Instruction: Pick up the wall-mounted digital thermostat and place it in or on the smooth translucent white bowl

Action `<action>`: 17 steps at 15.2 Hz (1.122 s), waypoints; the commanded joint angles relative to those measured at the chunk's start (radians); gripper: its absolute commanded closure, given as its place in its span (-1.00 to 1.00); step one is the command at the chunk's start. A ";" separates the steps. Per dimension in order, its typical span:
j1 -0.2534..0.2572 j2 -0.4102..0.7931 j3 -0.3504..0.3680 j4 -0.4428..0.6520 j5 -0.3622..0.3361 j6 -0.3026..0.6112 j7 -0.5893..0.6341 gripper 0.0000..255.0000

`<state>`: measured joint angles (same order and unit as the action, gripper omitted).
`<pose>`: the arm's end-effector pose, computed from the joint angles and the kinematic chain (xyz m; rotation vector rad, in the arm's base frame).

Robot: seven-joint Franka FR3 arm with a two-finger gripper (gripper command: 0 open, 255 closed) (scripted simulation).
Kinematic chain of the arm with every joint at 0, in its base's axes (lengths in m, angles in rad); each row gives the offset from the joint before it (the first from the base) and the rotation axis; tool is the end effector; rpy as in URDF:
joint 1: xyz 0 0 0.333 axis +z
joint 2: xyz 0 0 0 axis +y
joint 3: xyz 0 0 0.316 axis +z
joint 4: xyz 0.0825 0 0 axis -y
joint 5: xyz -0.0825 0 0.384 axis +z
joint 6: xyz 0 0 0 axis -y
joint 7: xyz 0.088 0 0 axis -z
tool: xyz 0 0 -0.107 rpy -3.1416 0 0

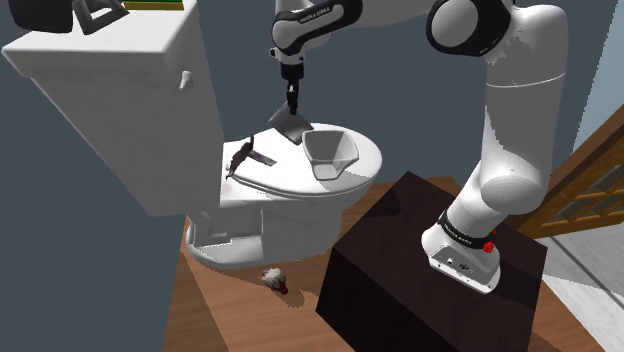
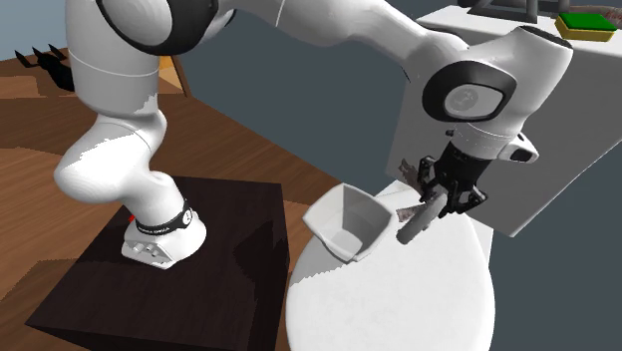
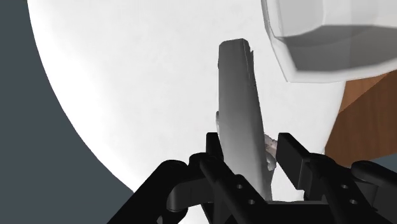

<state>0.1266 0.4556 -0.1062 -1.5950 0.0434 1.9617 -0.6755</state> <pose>0.6695 0.0251 0.3634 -2.9366 -1.0493 0.1311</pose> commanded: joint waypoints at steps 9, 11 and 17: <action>-0.001 -0.038 -0.003 0.079 -0.005 -0.116 0.001 1.00; -0.001 -0.043 -0.003 0.098 -0.005 -0.141 0.001 1.00; -0.002 -0.053 -0.004 0.164 -0.007 -0.217 0.002 1.00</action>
<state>0.1250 0.4034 -0.1100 -1.4431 0.0367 1.7577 -0.6732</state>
